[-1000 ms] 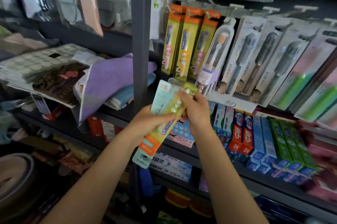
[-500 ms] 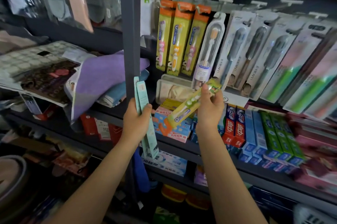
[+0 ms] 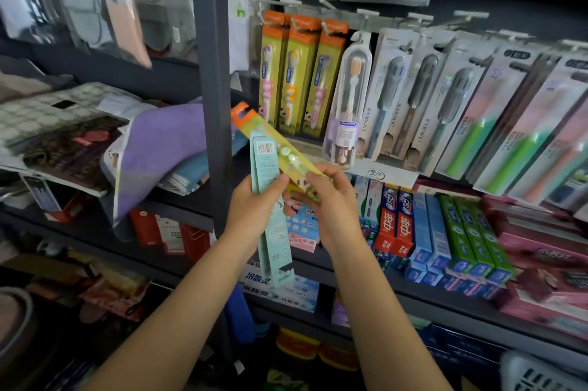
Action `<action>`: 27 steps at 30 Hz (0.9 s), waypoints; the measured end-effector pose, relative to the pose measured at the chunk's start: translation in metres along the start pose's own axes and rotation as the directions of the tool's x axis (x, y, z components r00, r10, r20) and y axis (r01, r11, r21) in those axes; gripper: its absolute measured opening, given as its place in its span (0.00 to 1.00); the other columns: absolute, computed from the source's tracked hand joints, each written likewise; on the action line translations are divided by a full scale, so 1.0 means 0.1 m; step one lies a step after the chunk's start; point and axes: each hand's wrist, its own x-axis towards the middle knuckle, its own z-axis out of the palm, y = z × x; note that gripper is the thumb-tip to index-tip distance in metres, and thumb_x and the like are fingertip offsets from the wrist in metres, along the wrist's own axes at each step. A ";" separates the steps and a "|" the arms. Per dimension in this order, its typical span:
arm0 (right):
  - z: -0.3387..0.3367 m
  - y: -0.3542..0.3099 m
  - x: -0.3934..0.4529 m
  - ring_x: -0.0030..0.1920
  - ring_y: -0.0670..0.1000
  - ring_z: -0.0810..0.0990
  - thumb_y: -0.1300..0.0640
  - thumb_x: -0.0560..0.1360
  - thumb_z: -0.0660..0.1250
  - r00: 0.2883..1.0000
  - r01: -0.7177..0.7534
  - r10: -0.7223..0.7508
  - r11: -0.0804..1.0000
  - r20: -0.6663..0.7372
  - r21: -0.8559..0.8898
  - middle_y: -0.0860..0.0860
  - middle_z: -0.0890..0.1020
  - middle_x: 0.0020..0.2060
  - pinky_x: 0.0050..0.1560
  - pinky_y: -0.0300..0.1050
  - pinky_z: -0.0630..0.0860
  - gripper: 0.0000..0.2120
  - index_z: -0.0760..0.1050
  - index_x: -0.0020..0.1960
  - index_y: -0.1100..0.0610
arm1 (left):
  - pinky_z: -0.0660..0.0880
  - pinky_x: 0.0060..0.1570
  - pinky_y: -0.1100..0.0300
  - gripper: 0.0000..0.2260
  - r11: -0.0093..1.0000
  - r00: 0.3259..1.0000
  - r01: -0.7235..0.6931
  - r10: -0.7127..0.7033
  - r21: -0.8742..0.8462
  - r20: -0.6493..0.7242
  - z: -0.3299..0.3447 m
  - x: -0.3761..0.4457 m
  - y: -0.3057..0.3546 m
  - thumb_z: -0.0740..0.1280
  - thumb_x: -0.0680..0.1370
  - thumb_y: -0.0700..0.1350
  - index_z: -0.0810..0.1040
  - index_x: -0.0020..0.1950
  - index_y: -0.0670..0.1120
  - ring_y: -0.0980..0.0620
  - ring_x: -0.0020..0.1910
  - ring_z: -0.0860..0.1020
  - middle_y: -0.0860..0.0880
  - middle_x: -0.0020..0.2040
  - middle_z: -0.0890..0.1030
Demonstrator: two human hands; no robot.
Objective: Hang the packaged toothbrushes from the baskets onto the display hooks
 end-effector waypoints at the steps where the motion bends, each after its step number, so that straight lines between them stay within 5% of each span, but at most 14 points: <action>1: 0.01 0.01 0.00 0.43 0.60 0.83 0.63 0.77 0.70 1.000 -0.014 0.015 0.999 0.026 -0.043 0.68 0.81 0.49 0.47 0.55 0.81 0.08 0.76 0.54 0.64 | 0.79 0.39 0.55 0.09 1.000 1.000 -0.015 0.015 -0.005 -0.006 0.01 0.01 0.03 0.73 0.78 0.47 0.82 0.57 0.48 0.49 0.37 0.83 0.48 0.41 0.84; 5: -0.01 -0.01 0.01 0.43 0.58 0.83 0.64 0.79 0.69 0.991 -0.043 0.061 0.988 0.122 -0.151 0.60 0.85 0.46 0.49 0.51 0.81 0.09 0.81 0.58 0.62 | 0.78 0.31 0.63 0.07 0.997 0.997 -0.073 0.073 -0.014 -0.016 0.00 0.03 0.15 0.73 0.78 0.42 0.81 0.56 0.48 0.54 0.33 0.83 0.46 0.45 0.85; 9: -0.04 -0.06 0.04 0.46 0.61 0.82 0.57 0.80 0.69 0.984 0.007 0.036 0.972 0.174 -0.237 0.62 0.85 0.50 0.54 0.60 0.78 0.08 0.81 0.57 0.60 | 0.76 0.31 0.64 0.09 0.966 0.984 -0.173 0.160 0.193 0.082 -0.06 0.13 0.31 0.73 0.78 0.43 0.82 0.57 0.49 0.59 0.31 0.80 0.51 0.41 0.84; 12: 0.02 -0.11 0.06 0.43 0.61 0.85 0.54 0.83 0.65 0.989 0.061 -0.027 0.970 0.147 -0.233 0.62 0.86 0.48 0.47 0.57 0.81 0.08 0.77 0.57 0.59 | 0.76 0.34 0.65 0.06 0.924 0.968 -0.232 0.190 0.304 0.163 -0.06 0.19 0.45 0.72 0.78 0.44 0.82 0.54 0.51 0.60 0.29 0.79 0.55 0.36 0.83; 17: 0.13 -0.29 0.17 0.33 0.55 0.83 0.53 0.84 0.62 0.989 0.150 -0.146 0.959 0.035 -0.239 0.51 0.85 0.39 0.33 0.48 0.80 0.07 0.73 0.57 0.57 | 0.75 0.32 0.58 0.03 0.960 0.971 -0.215 0.190 0.180 0.145 -0.06 0.19 0.54 0.68 0.81 0.45 0.80 0.53 0.48 0.49 0.28 0.75 0.51 0.31 0.79; 23: 0.23 -0.41 0.33 0.30 0.52 0.82 0.53 0.85 0.61 0.969 0.232 -0.248 0.919 -0.011 -0.319 0.63 0.81 0.51 0.26 0.43 0.75 0.06 0.73 0.55 0.55 | 0.75 0.32 0.59 0.05 0.983 0.982 -0.153 0.140 0.101 0.125 -0.06 0.16 0.54 0.66 0.82 0.50 0.80 0.53 0.51 0.50 0.28 0.76 0.50 0.31 0.80; 27: 0.25 -0.42 0.40 0.30 0.51 0.82 0.53 0.84 0.62 0.945 0.285 -0.325 0.882 -0.046 -0.374 0.52 0.79 0.42 0.25 0.44 0.70 0.05 0.72 0.54 0.55 | 0.76 0.32 0.59 0.07 0.982 0.983 -0.144 0.128 0.122 0.129 -0.08 0.15 0.53 0.66 0.82 0.51 0.80 0.54 0.50 0.50 0.29 0.77 0.50 0.33 0.81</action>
